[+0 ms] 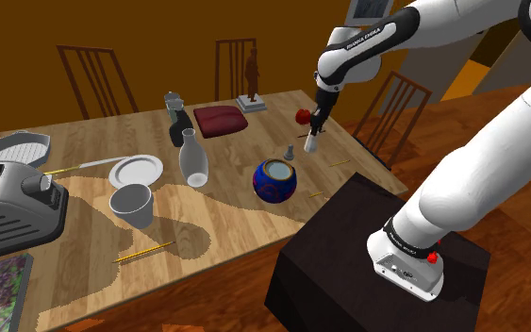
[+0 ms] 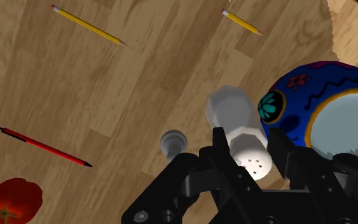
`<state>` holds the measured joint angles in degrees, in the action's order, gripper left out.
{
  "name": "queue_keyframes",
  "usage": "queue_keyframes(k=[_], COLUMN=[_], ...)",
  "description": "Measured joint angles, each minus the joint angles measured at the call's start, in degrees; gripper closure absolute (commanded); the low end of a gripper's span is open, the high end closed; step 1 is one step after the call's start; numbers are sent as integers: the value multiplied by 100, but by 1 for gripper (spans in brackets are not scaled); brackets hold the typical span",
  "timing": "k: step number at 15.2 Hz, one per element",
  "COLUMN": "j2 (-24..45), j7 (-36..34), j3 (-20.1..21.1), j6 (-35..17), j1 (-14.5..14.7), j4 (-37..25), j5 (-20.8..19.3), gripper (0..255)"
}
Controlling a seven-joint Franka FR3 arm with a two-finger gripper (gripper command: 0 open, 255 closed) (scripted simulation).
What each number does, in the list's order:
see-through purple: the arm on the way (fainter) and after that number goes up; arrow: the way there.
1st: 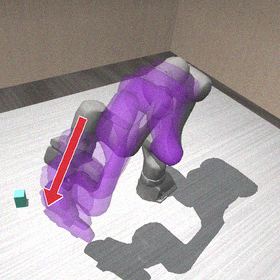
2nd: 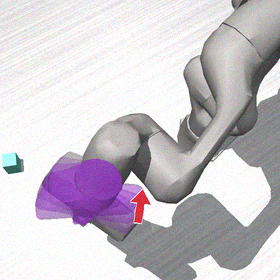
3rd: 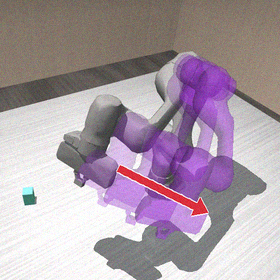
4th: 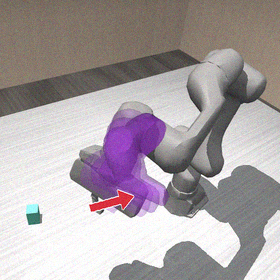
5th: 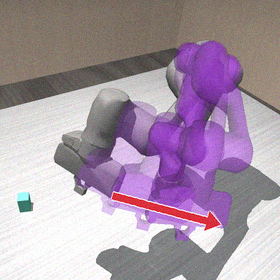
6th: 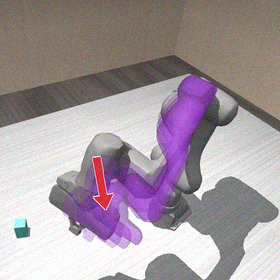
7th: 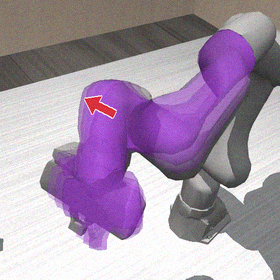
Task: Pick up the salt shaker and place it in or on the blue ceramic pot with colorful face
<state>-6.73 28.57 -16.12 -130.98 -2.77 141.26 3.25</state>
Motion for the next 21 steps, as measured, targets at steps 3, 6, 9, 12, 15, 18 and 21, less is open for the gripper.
queue_keyframes(k=[3,6,9,12,15,18,21], j2=[-152,-323,-455,-552,-683,-786,-816], j7=[-64,-128,-174,-259,-638,-1055,-1475], j3=[15,33,47,95,342,614,894], j6=[244,500,757,903,937,1076,1166], j1=[-8,-17,-26,-4,165,352,551], j4=[-100,-193,-324,-378,-302,-364,-452], j5=[-62,-123,-168,-183,-124,-48,52], gripper=[255,255,255,255,255,255,255])
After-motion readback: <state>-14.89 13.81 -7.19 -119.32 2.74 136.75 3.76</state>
